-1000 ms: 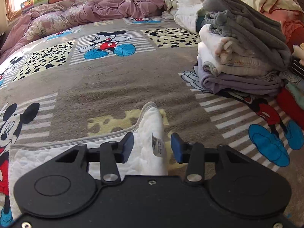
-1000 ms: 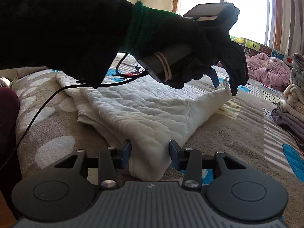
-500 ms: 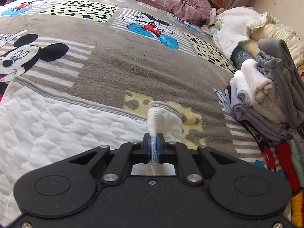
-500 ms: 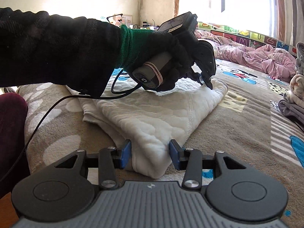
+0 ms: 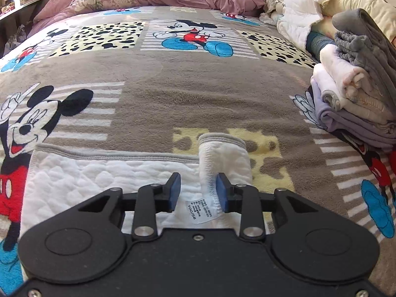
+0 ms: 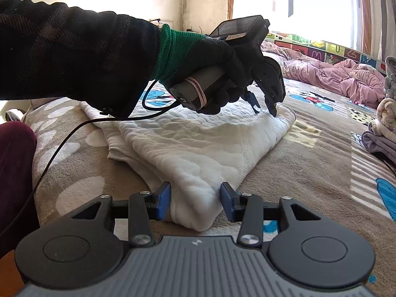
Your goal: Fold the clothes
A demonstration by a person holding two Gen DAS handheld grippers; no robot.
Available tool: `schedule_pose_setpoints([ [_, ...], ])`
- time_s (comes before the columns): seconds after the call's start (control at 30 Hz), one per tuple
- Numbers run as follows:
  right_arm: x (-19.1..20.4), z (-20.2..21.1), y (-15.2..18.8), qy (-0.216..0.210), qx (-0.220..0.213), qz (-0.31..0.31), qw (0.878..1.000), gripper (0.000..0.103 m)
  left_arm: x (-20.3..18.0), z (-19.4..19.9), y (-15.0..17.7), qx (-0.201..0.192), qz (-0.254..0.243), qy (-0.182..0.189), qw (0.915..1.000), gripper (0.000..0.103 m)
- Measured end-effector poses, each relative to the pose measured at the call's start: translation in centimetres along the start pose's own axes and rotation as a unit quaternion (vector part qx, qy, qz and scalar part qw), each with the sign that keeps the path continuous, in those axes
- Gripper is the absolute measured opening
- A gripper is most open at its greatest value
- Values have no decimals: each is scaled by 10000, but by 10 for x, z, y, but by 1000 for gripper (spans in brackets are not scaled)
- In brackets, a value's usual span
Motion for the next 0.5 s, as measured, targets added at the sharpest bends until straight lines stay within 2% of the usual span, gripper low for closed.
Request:
schedule_pose_setpoints([
  [0.13, 0, 2, -1, 12, -35, 5, 10000, 44, -5, 15, -11, -204, 55, 27, 9998, 30],
  [0.23, -2, 4, -2, -16, -71, -29, 10000, 44, -8, 18, -19, -274, 254, 131, 9992, 41],
  [0.27, -3, 4, -2, -23, -91, -47, 9999, 44, -10, 17, -21, -266, 255, 163, 9992, 42],
  [0.5, -10, 9, -3, -264, -183, -259, 9991, 45, -19, 3, -26, -145, 582, 672, 9959, 41],
])
Point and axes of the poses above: each gripper's, at about its wrist camera, not at the fingertips, and z roughly against the way its jaws point, x to its left, y to its underside, the point moved 2 cm from there along -z, roughly the way its jaws point, and after that the axes turned 2 degrees about y, right-handed, at the moved point
